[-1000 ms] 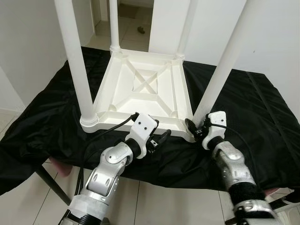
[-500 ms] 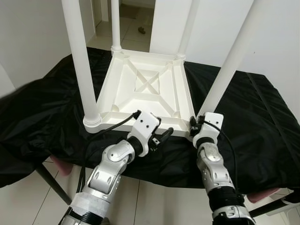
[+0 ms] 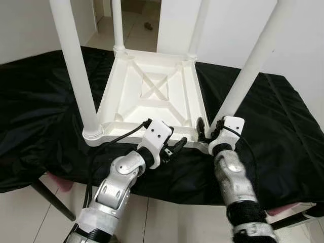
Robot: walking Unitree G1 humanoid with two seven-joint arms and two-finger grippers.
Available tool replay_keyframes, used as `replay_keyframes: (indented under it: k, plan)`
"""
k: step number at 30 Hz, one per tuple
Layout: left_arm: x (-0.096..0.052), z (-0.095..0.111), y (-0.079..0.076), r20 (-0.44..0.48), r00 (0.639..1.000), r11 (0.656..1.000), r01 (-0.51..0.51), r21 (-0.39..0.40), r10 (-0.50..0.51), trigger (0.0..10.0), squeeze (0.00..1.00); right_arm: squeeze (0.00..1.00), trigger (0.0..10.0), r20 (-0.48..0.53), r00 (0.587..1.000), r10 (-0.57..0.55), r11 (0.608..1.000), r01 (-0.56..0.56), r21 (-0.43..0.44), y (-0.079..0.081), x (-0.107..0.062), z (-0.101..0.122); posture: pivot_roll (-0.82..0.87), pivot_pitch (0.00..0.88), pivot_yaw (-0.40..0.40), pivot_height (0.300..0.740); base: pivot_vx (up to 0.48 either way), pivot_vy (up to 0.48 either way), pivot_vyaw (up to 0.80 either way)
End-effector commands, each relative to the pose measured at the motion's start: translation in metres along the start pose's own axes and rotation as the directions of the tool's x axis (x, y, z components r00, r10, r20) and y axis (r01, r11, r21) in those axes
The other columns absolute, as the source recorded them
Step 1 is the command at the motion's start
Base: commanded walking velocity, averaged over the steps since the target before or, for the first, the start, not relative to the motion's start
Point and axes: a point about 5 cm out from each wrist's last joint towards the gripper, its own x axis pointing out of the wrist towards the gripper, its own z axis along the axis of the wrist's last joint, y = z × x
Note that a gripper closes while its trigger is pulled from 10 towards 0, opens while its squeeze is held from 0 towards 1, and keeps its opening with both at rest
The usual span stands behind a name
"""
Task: Building children table
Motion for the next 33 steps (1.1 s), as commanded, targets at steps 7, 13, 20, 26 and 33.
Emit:
replay_keyframes:
  k: [7, 13, 20, 26, 33]
  plan:
    - [0.001, -0.004, -0.006, -0.011, 1.000, 1.000, 0.019, 0.004, -0.019, 10.0, 0.00, 0.00, 10.0, -0.080, 0.952, 0.296, 0.951, -0.301, -0.063, -0.018, -0.004, 0.004, 0.04, 0.000, -0.063, 0.740, 0.000, 0.000, 0.00]
    - [-0.001, -0.007, -0.012, -0.025, 0.998, 0.999, 0.054, 0.003, -0.054, 10.0, 0.00, 0.00, 10.0, -0.148, 0.887, 0.437, 0.873, -0.458, -0.166, -0.024, -0.006, 0.002, 0.04, 0.000, -0.046, 0.740, 0.000, 0.000, 0.00]
    - [-0.003, -0.011, -0.017, -0.041, 0.996, 0.997, 0.074, 0.002, -0.074, 10.0, 0.00, 0.00, 0.0, -0.230, 0.844, 0.484, 0.823, -0.529, -0.208, -0.029, -0.004, -0.008, 0.05, 0.000, -0.055, 0.740, 0.000, 0.000, 0.00]
    - [-0.003, -0.011, -0.015, -0.040, 0.997, 0.998, 0.062, 0.003, -0.062, 10.0, 0.00, 0.00, 0.0, -0.260, 0.822, 0.508, 0.815, -0.555, -0.164, -0.032, -0.008, -0.015, 0.05, 0.000, -0.060, 0.740, 0.000, 0.000, 0.00]
    - [-0.003, -0.012, -0.016, -0.040, 0.997, 0.998, 0.060, 0.002, -0.060, 10.0, 0.00, 0.00, 0.0, -0.248, 0.831, 0.498, 0.825, -0.542, -0.159, -0.035, -0.011, -0.019, 0.05, 0.000, -0.064, 0.740, 0.000, 0.000, 0.00]
